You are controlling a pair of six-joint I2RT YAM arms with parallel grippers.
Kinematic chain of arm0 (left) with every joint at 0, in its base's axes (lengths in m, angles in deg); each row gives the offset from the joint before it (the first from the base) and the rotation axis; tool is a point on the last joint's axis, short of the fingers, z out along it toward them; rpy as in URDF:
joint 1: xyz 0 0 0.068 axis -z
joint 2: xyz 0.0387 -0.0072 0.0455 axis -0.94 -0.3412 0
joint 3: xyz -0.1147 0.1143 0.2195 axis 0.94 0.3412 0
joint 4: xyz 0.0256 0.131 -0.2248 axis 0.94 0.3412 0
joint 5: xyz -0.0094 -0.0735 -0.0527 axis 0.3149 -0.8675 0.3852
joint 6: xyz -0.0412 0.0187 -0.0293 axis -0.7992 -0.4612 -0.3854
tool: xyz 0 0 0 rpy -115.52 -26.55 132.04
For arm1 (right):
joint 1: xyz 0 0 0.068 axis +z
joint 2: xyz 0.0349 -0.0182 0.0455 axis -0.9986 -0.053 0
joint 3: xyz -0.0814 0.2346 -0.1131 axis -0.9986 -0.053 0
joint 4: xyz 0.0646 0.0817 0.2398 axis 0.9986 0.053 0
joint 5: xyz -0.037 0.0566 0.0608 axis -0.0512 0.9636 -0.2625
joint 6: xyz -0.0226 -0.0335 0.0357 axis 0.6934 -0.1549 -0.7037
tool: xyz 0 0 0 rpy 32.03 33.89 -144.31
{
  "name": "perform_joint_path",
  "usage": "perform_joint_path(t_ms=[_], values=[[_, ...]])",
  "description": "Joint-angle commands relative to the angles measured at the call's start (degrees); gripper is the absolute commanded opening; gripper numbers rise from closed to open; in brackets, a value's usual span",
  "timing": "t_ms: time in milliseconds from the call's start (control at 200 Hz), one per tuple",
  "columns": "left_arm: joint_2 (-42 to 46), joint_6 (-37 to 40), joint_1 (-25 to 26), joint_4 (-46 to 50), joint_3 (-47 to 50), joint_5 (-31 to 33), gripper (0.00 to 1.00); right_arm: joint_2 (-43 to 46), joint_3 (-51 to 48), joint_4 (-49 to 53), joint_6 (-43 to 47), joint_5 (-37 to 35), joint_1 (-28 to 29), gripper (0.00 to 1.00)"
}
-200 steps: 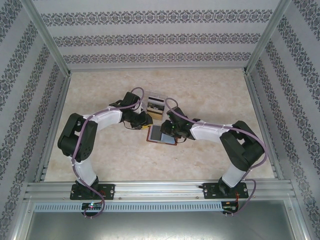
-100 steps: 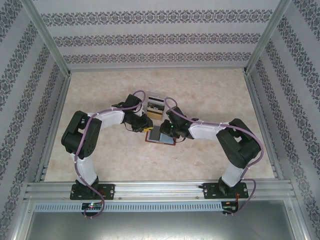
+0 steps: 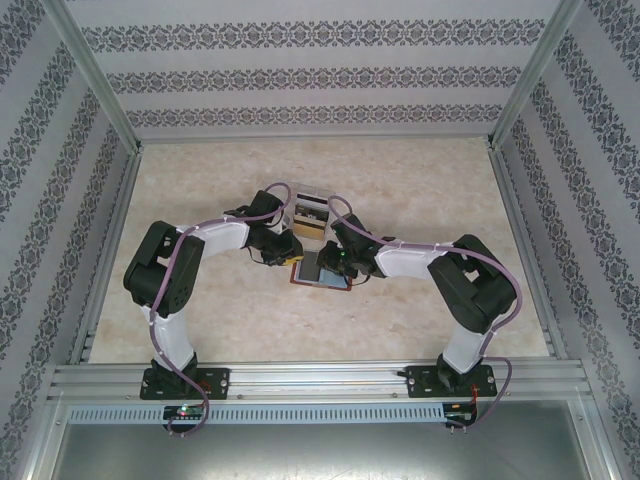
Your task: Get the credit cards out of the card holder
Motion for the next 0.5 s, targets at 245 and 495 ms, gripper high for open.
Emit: perform_joint_path(t_ms=[245, 495], values=[[-0.82, 0.87, 1.5, 1.29, -0.53, -0.51, 0.16, -1.69, 0.83, -1.12, -1.1, 1.26, -0.85, 0.19], [-1.34, 0.72, 1.5, 1.17, -0.07, -0.15, 0.16, -2.17, 0.53, -2.31, -1.28, 2.14, -0.93, 0.18]])
